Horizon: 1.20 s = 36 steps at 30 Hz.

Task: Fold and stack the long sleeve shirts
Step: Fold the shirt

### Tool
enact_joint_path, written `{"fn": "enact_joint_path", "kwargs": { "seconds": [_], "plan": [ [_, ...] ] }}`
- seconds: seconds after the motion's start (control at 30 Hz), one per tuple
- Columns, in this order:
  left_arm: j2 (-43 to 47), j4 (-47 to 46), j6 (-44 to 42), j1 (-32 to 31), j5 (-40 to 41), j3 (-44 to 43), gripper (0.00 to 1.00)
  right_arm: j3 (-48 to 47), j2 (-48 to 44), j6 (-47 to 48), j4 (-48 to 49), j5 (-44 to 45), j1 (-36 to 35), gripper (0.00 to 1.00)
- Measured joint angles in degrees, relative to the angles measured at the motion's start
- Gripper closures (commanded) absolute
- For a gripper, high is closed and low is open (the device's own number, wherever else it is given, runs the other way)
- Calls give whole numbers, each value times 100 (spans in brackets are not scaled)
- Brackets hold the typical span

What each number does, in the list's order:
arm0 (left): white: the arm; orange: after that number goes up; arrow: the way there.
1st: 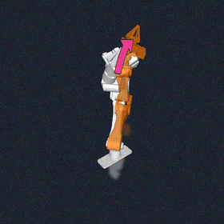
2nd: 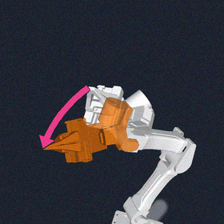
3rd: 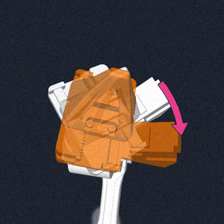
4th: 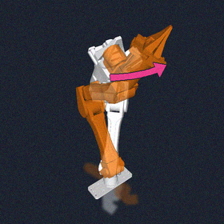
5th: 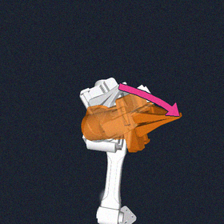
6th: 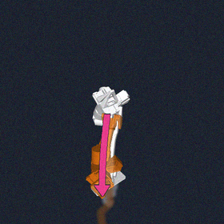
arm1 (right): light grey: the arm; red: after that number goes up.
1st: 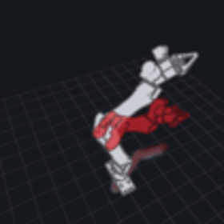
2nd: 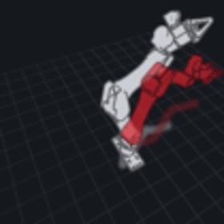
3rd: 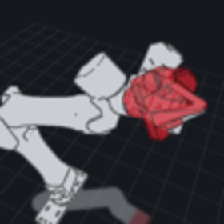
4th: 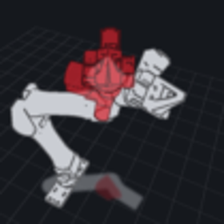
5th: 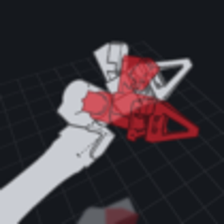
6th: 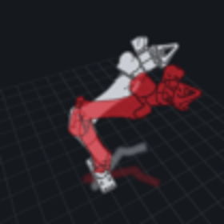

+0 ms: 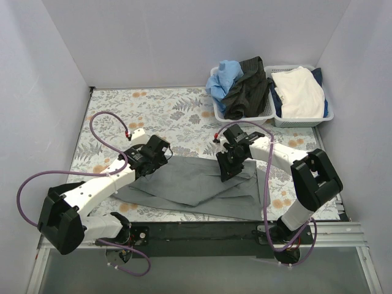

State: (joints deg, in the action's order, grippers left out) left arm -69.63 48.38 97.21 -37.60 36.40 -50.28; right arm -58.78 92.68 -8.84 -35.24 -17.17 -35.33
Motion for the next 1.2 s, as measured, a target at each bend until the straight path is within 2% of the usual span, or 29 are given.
{"fn": "enact_joint_path", "kwargs": {
  "seconds": [0.1,0.2,0.37,0.5,0.63,0.77,0.93,1.07,1.2],
  "plan": [
    [66,-949,-763,-2,-839,-7,41,20,264,-131,-98,376,0,66],
    [-317,-1604,-1399,-17,-1637,-103,41,-46,592,-278,-151,654,0,66],
    [-1134,-2302,-2247,-192,-2651,-431,38,-614,1019,-501,-389,874,0,66],
    [-1440,-2756,-2691,-328,-3386,-634,35,-957,1156,-544,-186,1222,2,59],
    [-1775,-3182,-2994,-522,-4037,-870,35,-1040,785,-625,-11,1587,105,55],
    [-2267,-3526,-3230,-739,-4605,-994,35,-920,-74,-807,9,1932,376,55],
    [-2782,-3644,-3403,-861,-4889,-1021,36,-693,-990,-1113,-109,2387,966,55],
    [-3134,-3639,-3526,-866,-4911,-1021,36,-638,-1226,-1215,-201,2610,1294,56],
    [-3362,-3576,-3517,-863,-4599,-1143,35,-597,-1244,-1239,-238,2647,1370,57]
  ]
}}
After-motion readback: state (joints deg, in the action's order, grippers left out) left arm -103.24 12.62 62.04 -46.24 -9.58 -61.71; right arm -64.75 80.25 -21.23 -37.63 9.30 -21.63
